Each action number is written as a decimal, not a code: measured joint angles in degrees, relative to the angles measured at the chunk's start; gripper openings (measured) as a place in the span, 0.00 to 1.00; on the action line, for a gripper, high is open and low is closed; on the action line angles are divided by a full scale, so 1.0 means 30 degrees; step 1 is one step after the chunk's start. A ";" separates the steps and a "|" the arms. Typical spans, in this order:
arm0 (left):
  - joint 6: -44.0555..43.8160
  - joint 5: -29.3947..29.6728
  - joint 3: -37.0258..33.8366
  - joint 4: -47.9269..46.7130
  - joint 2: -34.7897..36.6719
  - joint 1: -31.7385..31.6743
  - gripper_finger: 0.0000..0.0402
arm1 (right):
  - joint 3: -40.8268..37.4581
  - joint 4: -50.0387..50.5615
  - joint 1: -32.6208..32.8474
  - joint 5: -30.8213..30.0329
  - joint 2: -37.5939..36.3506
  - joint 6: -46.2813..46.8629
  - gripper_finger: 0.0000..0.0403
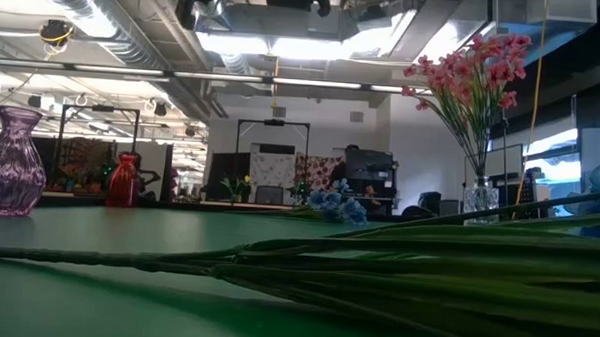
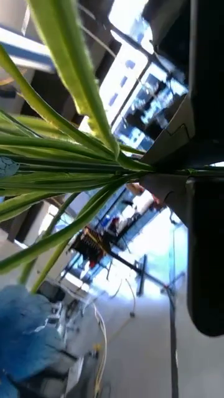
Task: Sort flowers into vase by color
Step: Put the middle blue flowers into the red vase
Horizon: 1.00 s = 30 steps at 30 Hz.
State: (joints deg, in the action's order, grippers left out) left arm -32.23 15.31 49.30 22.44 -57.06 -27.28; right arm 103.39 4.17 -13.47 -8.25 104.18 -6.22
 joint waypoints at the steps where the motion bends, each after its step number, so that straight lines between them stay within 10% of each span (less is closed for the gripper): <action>1: -0.0080 0.0040 0.0000 0.0261 -0.0163 0.0157 0.01 | 0.0000 0.0020 0.0000 0.0181 0.0000 0.0049 0.45; 19: -0.0668 -0.0675 -0.0007 0.0993 -0.1743 0.1552 0.09 | 0.0007 0.3663 0.0242 -0.0148 0.0000 -0.0036 0.03; 30: -0.1273 -0.3321 -0.0007 -0.2546 -0.1770 0.1527 0.26 | 0.0007 0.6846 0.0421 -0.0043 0.0000 -0.1254 0.03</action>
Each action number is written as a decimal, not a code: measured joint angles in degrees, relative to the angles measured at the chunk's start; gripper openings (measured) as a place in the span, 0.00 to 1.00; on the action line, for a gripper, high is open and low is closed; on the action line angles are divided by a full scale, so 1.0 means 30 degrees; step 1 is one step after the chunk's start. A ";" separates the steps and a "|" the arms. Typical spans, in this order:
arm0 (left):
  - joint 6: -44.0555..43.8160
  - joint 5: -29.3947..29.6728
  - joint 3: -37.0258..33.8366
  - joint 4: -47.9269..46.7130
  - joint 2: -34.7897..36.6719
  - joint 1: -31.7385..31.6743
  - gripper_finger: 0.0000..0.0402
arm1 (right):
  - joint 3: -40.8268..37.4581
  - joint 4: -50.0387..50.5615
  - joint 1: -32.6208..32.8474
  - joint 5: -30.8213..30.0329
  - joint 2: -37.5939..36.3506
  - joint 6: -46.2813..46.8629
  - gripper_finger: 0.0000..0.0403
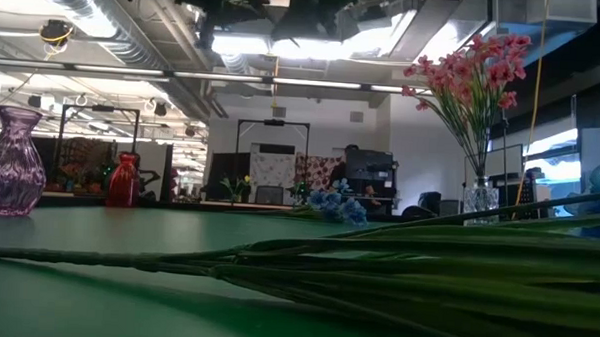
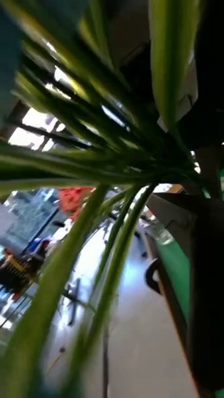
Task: Sort flowers into vase by color
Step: Put the middle blue flowers into the red vase
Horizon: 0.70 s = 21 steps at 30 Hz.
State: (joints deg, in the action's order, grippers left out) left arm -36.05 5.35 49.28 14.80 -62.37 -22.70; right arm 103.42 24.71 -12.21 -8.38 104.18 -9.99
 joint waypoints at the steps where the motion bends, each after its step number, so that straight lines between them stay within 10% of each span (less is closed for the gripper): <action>1: 0.0007 -0.0162 0.0000 -0.0062 0.0000 0.0007 0.27 | 0.0000 -0.0007 0.0005 0.0003 0.0000 -0.0015 0.03; 12: 0.0949 -0.0148 0.0000 -0.0082 0.0087 -0.0045 0.30 | 0.0000 -0.0073 -0.0006 -0.0547 0.0000 0.0229 0.05; 21: 0.1760 -0.0277 0.0000 -0.1054 0.0364 -0.1098 0.04 | 0.0000 -0.0150 0.0174 -0.0544 0.0000 0.0223 0.15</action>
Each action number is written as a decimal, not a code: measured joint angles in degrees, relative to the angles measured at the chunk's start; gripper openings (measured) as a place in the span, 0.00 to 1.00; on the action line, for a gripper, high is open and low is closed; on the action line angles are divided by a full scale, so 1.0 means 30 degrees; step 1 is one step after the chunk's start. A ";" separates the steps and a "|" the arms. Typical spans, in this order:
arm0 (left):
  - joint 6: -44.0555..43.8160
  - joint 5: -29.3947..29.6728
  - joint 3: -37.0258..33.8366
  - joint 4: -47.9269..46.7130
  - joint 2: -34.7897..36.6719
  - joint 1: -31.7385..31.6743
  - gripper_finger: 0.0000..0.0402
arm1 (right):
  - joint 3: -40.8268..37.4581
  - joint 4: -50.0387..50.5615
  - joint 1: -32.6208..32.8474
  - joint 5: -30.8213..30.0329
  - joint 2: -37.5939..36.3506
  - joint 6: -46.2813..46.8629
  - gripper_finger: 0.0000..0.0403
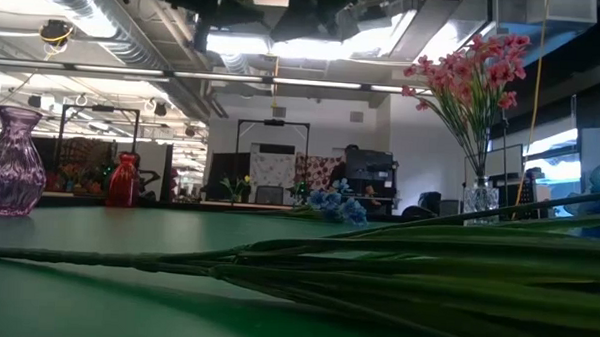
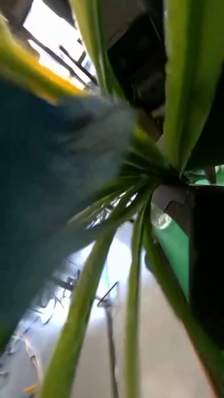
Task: Sort flowers into vase by color
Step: Put the middle blue flowers into the red vase
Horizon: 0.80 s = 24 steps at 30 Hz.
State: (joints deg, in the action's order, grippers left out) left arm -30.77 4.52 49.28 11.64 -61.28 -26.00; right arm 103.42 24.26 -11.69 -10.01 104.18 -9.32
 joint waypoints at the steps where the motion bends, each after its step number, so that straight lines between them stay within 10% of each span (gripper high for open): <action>1: 0.0687 -0.0005 0.0003 -0.0195 0.0154 -0.0091 0.03 | 0.0000 -0.0110 0.0008 -0.0142 -0.0008 -0.0002 0.18; 13: 0.8188 0.9141 0.2917 -1.1450 0.0729 -0.3482 0.03 | 0.0022 -0.0060 0.0140 -0.2815 -0.2684 0.0013 0.66; 24: 0.5032 1.4167 -0.0822 -0.8119 0.0683 -0.7189 0.03 | 0.0028 0.1224 0.0140 -0.2833 -0.4379 0.0603 0.73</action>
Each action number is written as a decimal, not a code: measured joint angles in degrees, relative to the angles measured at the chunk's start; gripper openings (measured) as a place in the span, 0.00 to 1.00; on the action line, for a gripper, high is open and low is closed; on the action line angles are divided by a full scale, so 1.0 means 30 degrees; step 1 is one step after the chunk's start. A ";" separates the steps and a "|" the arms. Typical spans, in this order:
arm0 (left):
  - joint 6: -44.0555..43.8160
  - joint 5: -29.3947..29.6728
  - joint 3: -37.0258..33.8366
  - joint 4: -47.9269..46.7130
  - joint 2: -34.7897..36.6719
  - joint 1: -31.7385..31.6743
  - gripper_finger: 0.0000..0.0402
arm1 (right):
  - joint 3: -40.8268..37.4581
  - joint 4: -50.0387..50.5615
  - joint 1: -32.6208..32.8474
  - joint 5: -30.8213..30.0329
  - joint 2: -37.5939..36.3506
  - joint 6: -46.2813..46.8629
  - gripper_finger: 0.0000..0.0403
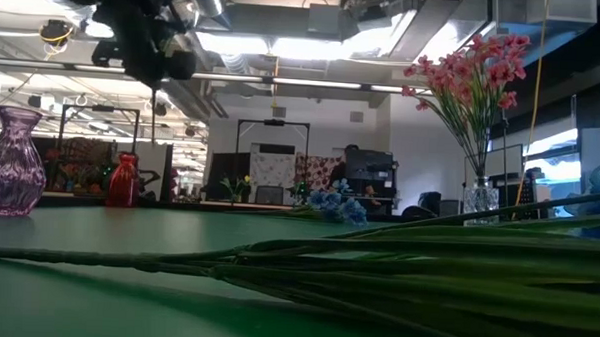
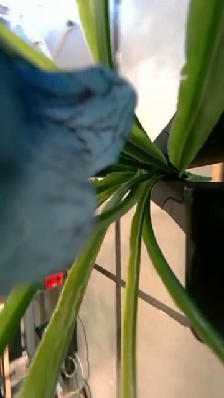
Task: Sort flowers into vase by color
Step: Put the middle blue flowers into the red vase
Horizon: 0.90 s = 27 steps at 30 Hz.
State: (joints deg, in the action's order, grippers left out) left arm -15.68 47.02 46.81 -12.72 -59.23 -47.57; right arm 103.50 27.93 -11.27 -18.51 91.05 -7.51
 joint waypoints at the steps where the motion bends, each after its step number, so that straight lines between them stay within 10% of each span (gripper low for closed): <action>1: -0.0140 0.0158 -0.0114 0.0458 -0.0006 -0.0071 0.03 | -0.0006 0.0186 0.0000 -0.0074 0.0000 0.0007 0.73; 27: -0.0770 0.6984 0.0661 -0.1795 -0.2264 0.0676 0.03 | -0.0014 0.1359 0.0000 -0.0172 0.0007 0.0277 0.73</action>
State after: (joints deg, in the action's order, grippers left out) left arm -17.99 67.97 48.80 -18.11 -66.02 -45.54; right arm 103.46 32.01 -11.27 -19.02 91.07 -6.68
